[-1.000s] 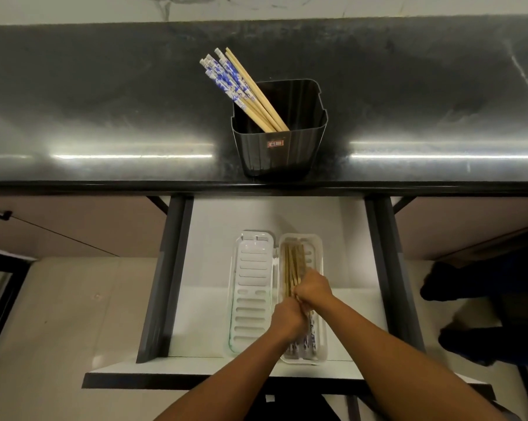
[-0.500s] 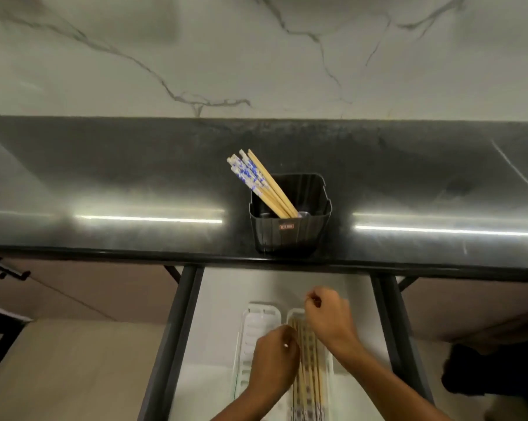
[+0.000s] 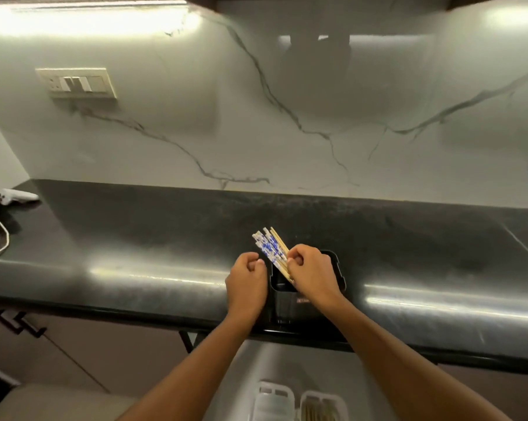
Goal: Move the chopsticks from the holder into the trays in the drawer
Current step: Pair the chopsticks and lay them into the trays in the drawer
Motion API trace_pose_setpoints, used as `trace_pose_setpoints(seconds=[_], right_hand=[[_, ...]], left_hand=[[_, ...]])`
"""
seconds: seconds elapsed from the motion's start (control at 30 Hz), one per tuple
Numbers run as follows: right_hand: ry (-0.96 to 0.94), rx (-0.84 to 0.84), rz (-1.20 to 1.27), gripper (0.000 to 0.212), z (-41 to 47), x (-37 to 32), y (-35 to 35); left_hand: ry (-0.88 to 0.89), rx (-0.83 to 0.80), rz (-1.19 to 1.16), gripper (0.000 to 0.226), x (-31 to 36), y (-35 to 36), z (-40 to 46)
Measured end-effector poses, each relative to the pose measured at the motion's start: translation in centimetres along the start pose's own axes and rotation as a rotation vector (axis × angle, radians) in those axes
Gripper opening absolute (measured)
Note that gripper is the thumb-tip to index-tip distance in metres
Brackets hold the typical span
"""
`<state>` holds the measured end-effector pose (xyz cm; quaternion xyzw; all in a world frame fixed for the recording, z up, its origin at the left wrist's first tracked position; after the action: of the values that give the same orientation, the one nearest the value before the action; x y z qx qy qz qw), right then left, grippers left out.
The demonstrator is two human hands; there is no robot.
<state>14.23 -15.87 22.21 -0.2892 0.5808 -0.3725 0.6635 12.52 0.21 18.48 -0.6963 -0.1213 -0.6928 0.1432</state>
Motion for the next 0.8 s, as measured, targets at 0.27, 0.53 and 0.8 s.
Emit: trace_pose_setpoints(seconds=[0.27,0.53,0.8], right_hand=[[0.017,-0.118,-0.112,0.021,2.7,0.3,3.0],[0.022,-0.164,-0.143,0.022,3.2,1.2,4.4],[0.007,-0.232,-0.329,0.026,3.5,1.9,5.1]], left_hand=[[-0.22,-0.085,-0.128,0.019,-1.7,2.6,5.1],[-0.275,-0.088,-0.301,0.018,-2.7,3.5,6.0],[-0.197,-0.107,-0.279,0.015,-2.4,3.4,6.1]])
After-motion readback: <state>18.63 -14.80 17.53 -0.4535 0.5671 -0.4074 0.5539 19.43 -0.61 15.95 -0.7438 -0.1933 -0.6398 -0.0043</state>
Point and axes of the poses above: each hand's wrist, its own z-axis towards the middle knuckle, its own y-axis out of the palm, x = y × z, the point moved 8 cm from there along z, towards the middle knuckle, and after that the axes turned 14 degrees about -z, right-handed, at the moved point
